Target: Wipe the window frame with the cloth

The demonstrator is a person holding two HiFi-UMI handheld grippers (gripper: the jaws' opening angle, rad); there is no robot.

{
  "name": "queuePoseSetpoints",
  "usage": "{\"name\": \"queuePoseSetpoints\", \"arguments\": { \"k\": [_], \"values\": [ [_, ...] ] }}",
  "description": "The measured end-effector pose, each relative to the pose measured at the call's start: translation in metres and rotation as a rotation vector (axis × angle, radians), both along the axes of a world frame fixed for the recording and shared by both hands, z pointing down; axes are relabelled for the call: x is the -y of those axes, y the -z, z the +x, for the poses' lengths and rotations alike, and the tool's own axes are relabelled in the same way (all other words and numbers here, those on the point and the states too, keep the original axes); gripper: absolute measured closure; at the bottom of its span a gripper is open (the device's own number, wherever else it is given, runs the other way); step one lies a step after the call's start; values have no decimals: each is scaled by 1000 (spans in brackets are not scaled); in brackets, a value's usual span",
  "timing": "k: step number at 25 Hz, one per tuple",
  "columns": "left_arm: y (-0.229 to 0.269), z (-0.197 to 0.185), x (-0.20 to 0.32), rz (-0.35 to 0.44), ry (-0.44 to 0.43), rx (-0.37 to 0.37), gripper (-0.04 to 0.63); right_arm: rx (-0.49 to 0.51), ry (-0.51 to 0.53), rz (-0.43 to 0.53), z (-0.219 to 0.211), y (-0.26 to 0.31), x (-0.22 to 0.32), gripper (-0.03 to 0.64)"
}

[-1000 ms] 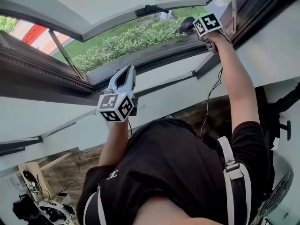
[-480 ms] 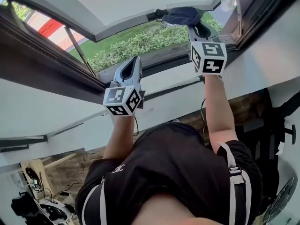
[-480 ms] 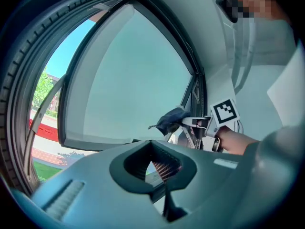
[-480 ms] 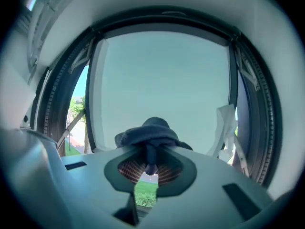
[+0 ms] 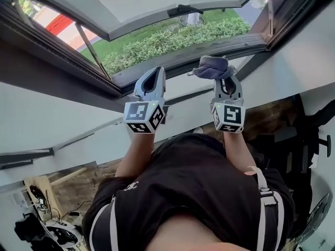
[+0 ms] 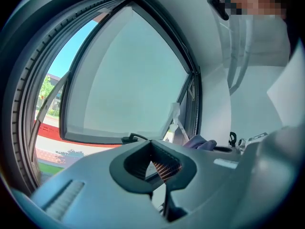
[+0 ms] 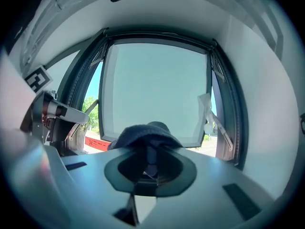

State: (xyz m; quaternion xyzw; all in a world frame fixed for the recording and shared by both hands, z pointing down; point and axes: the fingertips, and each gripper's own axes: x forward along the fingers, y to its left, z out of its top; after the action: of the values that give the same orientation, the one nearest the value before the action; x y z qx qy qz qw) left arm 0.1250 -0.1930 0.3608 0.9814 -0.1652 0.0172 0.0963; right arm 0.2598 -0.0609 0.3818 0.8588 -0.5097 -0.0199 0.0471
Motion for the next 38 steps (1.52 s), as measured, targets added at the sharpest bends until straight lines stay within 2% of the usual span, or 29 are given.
{"name": "queuePoseSetpoints", "arguments": {
  "k": [4,8,22,38],
  "values": [
    [-14,7,-9,-12,-29,25,586,30,-9,-11,-2,-10,-8,574],
    [-15,12,-15,-7,-42,19,586,37,-3,4,1,-3,-7,574],
    [-17,15,-17,17,-27,44,586,33,73,40,-4,10,8,574],
    [-30,23,-26,-12,-51,85,586,59,87,-5,3,-3,8,574]
  ]
}}
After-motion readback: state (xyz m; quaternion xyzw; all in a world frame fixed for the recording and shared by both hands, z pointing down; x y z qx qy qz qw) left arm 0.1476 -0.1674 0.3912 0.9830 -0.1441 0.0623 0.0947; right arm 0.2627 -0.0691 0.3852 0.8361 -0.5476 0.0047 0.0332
